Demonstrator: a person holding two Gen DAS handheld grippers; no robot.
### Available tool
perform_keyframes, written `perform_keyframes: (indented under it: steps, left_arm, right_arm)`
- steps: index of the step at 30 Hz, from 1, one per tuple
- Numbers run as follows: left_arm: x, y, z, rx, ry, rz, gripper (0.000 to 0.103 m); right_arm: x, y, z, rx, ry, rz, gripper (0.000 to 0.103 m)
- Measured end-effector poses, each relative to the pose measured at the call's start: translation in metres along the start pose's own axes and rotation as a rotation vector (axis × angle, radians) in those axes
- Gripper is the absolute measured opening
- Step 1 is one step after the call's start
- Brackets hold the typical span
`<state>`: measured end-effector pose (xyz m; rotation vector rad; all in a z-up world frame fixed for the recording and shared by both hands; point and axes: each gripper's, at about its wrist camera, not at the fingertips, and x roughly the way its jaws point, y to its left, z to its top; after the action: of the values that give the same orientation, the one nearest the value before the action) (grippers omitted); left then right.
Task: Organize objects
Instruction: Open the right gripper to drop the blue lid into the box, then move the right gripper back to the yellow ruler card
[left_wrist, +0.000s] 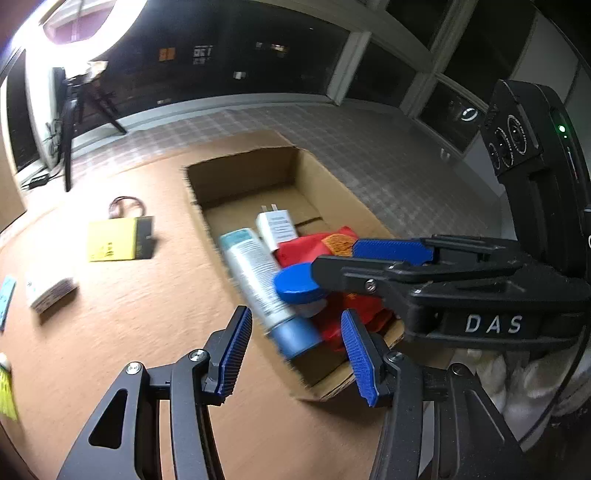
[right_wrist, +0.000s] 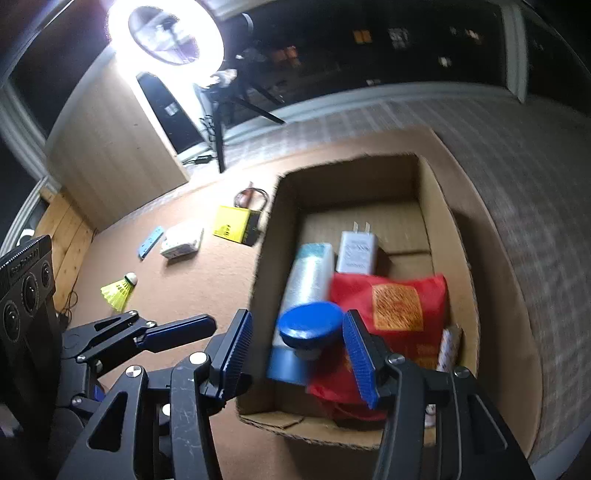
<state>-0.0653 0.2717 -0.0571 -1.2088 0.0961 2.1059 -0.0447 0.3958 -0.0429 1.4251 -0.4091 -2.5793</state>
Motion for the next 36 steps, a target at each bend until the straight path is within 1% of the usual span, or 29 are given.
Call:
perform_keyframes:
  steps: [4,7,14,17,21,26,29,32,36]
  left_arm:
    - [-0.021,0.017,-0.01,-0.021,-0.018,0.031,0.056]
    - [-0.04,0.036,-0.022,-0.055,-0.032,0.058,0.056]
    - [-0.087,0.088,-0.056,-0.185,-0.065,0.125,0.057]
    - [-0.105,0.108,-0.075,-0.229,-0.071,0.153,0.057]
    - [-0.125,0.129,-0.101,-0.287,-0.074,0.186,0.057]
    - [-0.144,0.152,-0.13,-0.359,-0.08,0.215,0.057]
    - [-0.154,0.163,-0.144,-0.397,-0.086,0.227,0.057]
    - [-0.161,0.173,-0.156,-0.431,-0.092,0.238,0.057]
    - [-0.167,0.184,-0.17,-0.468,-0.094,0.244,0.057]
  right_arm:
    - [-0.001,0.018,0.009,-0.07,-0.037,-0.001,0.048]
    - [0.0,0.03,0.019,-0.116,-0.04,-0.002,0.048]
    - [0.012,0.073,0.046,-0.26,-0.042,-0.017,0.048]
    - [0.026,0.092,0.056,-0.34,-0.008,-0.013,0.049]
    - [0.052,0.122,0.068,-0.47,0.034,-0.028,0.06]
    - [0.089,0.144,0.082,-0.602,0.079,-0.058,0.061]
    - [0.113,0.147,0.09,-0.616,0.13,-0.058,0.063]
    - [0.134,0.144,0.1,-0.575,0.186,-0.052,0.066]
    - [0.157,0.145,0.105,-0.59,0.222,-0.094,0.067]
